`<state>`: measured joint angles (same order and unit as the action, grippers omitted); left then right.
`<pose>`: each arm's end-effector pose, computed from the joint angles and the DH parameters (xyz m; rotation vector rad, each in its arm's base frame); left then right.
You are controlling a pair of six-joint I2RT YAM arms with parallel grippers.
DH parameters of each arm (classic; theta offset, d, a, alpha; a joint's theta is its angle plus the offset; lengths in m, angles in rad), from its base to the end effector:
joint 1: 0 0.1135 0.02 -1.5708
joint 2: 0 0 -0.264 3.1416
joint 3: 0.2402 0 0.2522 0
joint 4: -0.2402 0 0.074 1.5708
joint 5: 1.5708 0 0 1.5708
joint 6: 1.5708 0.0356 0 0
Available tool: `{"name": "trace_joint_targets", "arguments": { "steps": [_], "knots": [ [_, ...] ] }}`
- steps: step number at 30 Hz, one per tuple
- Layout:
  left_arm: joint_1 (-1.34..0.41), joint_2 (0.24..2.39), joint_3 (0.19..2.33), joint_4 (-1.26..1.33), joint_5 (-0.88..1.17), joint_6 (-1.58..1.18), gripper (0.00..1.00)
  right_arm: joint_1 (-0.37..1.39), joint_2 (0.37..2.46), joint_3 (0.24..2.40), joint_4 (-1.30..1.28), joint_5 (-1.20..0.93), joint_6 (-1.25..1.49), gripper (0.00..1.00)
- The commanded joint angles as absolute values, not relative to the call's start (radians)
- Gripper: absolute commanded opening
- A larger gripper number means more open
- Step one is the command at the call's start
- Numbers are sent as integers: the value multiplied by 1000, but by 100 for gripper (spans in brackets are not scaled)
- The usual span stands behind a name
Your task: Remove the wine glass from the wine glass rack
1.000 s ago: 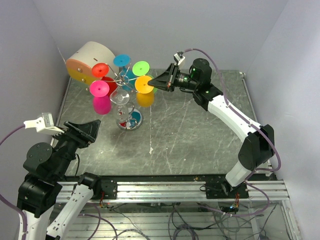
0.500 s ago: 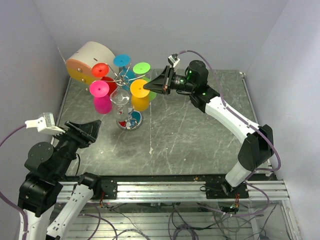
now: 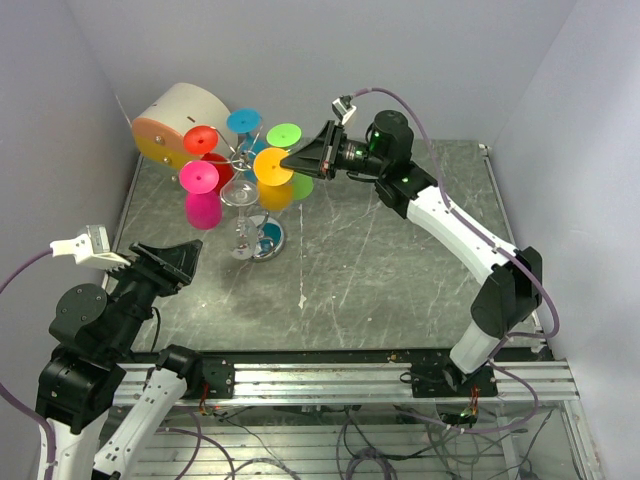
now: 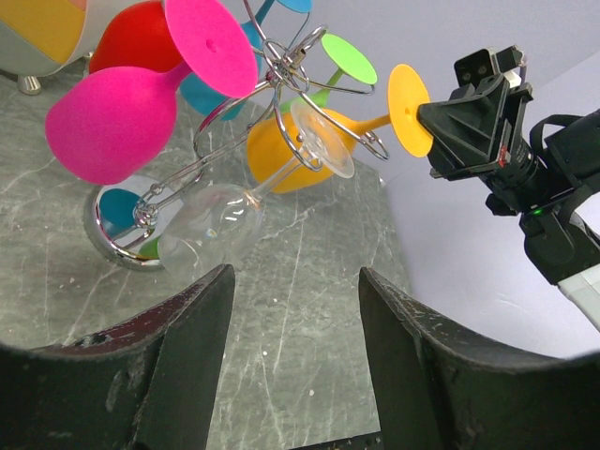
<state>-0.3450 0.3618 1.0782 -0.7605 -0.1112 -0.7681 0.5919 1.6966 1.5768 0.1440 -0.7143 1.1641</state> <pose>0.0274 -0.0057 0.4082 -0.4369 1.6116 -0.7640 0.3226 0.2450 0.4081 -0.1514 1.9112 1.8385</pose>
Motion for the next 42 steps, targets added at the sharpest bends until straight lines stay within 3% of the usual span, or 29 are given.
{"name": "trace_joint_targets", "arguments": {
  "steps": [1, 15, 30, 42],
  "knots": [
    [-351, 357, 1092, -755, -112, -770, 66, 598, 1728, 1606, 122, -660, 1139, 0],
    [-350, 363, 1095, -750, -114, -773, 66, 584, 1619, 1540, 19, -352, 1129, 0],
    [-351, 360, 1108, -768, -131, -772, 67, 578, 1587, 1393, 108, -326, 1287, 0],
    [-351, 414, 1118, -734, -94, -773, 72, 575, 1352, 1250, 47, -189, 1190, 0]
  ]
}}
